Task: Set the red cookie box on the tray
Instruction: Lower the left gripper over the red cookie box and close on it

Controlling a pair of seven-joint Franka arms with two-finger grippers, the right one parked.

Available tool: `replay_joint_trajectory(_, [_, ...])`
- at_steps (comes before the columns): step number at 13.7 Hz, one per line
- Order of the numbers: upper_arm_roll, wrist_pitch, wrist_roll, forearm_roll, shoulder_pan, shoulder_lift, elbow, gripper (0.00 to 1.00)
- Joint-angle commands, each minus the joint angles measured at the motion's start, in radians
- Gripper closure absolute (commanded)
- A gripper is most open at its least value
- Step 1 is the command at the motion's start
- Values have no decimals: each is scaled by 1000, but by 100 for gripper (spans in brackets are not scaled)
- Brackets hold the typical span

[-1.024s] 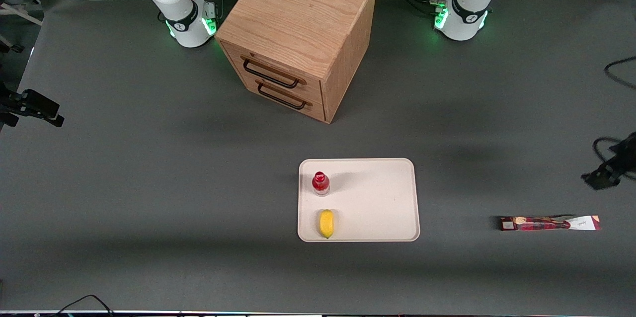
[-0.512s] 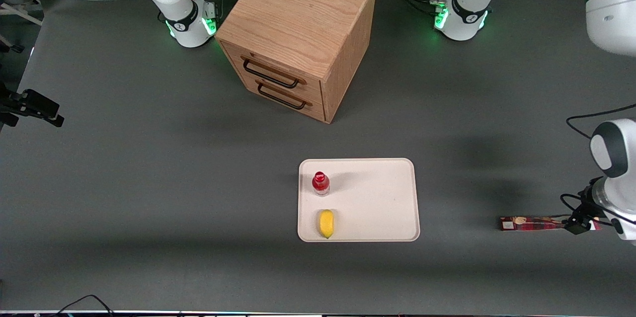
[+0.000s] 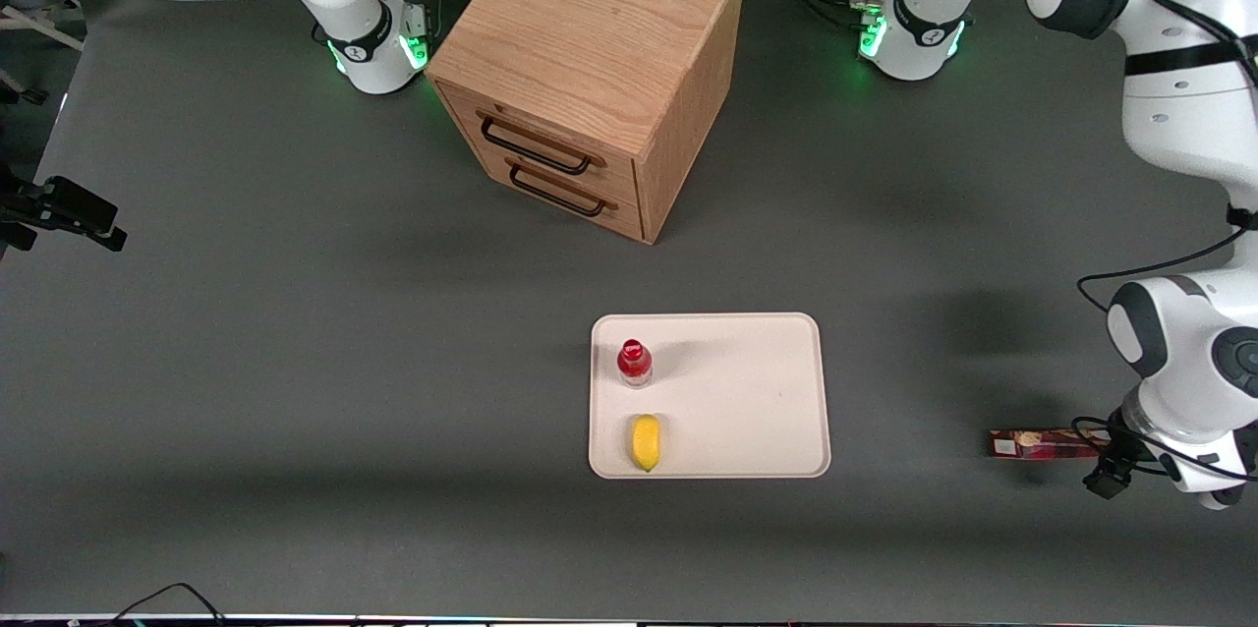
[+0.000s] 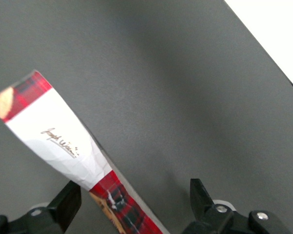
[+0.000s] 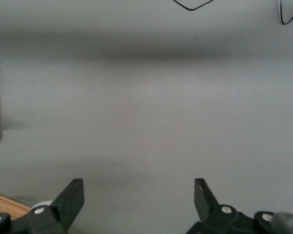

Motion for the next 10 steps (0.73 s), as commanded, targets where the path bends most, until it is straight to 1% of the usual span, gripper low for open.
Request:
replay_joint_trajectory(1, [4, 48, -12, -64, 11, 8, -8, 62])
replay_joint_trajectory(2, [4, 42, 1, -80, 13, 7, -8, 91])
replay_joint_trajectory(4, [4, 39, 2, -82, 13, 7, -9, 100])
replay_joint_trajectory(8, [3, 17, -1, -85, 21, -15, -3, 100])
replay_joint_trajectory(10, [0, -82, 1, -79, 19, -38, 41, 100])
